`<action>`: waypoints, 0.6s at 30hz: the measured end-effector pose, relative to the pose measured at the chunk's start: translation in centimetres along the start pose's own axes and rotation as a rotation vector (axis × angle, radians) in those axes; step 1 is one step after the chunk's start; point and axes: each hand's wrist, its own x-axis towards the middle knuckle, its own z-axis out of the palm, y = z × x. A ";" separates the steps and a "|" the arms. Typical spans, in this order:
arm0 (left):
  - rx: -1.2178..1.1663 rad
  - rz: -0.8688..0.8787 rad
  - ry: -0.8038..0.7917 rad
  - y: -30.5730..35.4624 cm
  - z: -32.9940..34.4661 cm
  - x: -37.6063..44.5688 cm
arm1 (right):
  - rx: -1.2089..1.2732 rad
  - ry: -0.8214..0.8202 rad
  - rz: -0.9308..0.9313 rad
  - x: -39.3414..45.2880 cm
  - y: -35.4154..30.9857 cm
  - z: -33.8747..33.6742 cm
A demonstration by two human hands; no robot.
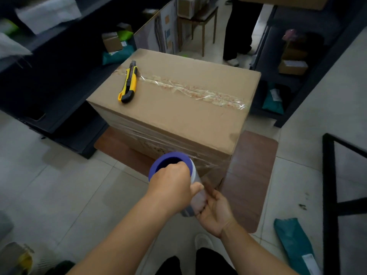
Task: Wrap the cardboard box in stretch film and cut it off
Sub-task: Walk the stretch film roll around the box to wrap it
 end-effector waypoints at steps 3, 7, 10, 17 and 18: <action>-0.006 0.036 -0.019 -0.4 -0.5 0.4 | 0.015 -0.003 -0.018 0.4 0.5 0.2; 0.014 0.098 -0.044 -1.0 -1.2 0.8 | 0.054 0.030 -0.071 0.7 1.3 1.0; 0.057 0.158 -0.042 -1.7 -1.5 1.2 | 0.112 0.076 -0.143 0.7 2.1 1.9; 0.159 0.385 -0.044 -4.3 -2.9 2.6 | 0.298 0.121 -0.324 0.6 4.7 5.3; 0.176 0.417 -0.050 -4.7 -3.0 2.7 | 0.332 0.126 -0.343 0.8 5.1 5.6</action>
